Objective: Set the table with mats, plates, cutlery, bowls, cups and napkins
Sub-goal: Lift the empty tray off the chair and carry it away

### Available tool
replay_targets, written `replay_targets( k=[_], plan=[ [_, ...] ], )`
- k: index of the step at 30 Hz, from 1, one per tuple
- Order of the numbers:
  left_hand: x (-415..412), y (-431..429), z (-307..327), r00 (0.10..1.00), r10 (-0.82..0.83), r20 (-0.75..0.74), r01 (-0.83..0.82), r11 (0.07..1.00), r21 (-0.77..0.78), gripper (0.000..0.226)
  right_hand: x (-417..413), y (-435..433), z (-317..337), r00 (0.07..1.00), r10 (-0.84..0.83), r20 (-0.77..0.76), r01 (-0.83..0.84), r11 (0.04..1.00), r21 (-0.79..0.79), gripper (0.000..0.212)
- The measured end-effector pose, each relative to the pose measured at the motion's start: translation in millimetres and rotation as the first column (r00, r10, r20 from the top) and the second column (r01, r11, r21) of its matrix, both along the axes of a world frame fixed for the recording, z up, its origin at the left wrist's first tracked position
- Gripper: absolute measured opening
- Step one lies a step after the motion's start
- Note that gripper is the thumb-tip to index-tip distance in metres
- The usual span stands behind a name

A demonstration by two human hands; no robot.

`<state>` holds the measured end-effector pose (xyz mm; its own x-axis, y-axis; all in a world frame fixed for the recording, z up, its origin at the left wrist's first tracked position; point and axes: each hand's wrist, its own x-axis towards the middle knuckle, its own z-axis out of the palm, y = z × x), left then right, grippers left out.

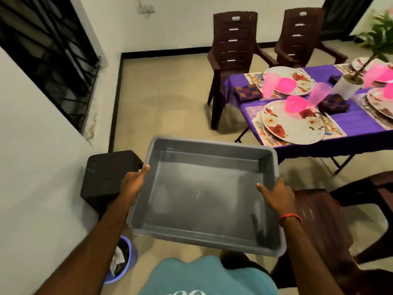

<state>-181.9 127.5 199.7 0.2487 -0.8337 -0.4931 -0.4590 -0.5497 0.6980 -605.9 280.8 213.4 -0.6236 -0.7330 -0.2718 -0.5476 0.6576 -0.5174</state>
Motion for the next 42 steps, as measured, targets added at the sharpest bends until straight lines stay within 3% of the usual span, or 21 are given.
replay_targets(
  k=[6,8,14,16,20,22,31,39,42],
  plan=[
    [36.1,5.4,2.5,0.976,0.206,-0.075,-0.205,0.978,0.026,0.057,19.0,-73.8,3.1,0.984,0.169,0.061,-0.168,0.985,-0.031,0.063],
    [42.4,3.8,0.6,0.961,0.261,-0.094,-0.261,0.965,0.014,0.058,22.0,-104.3,1.5,0.975,0.208,0.082,-0.206,0.978,-0.035,0.071],
    [64.2,-18.9,-38.3,0.893,0.439,-0.095,-0.437,0.898,0.051,0.088,24.4,-202.9,1.3,0.921,0.385,0.055,-0.381,0.922,-0.064,0.067],
    [62.0,-26.4,-42.5,0.872,0.478,-0.104,-0.476,0.878,0.053,0.082,22.5,-232.5,-2.8,0.901,0.431,0.044,-0.428,0.901,-0.064,0.064],
    [19.3,-27.9,1.2,0.8,0.588,-0.123,-0.589,0.807,0.028,0.047,18.6,-285.0,-8.6,0.869,0.491,0.065,-0.487,0.871,-0.072,0.082],
    [10.2,-24.7,3.1,0.758,0.637,-0.139,-0.638,0.769,0.046,0.041,18.5,-313.7,-12.2,0.842,0.537,0.049,-0.536,0.843,-0.042,0.078],
    [-0.1,11.3,-16.0,0.562,0.807,-0.18,-0.807,0.583,0.096,0.045,64.5,-395.2,-37.8,0.718,0.695,0.036,-0.696,0.717,0.023,0.067],
    [27.9,26.6,-64.2,0.387,0.895,-0.223,-0.902,0.418,0.109,0.073,133.3,-452.7,-51.5,0.558,0.828,0.052,-0.83,0.556,0.045,0.058],
    [39.5,19.1,-78.4,0.358,0.905,-0.229,-0.922,0.382,0.068,0.054,166.3,-478.8,-51.3,0.493,0.869,0.035,-0.869,0.491,0.064,0.062]
  ],
)
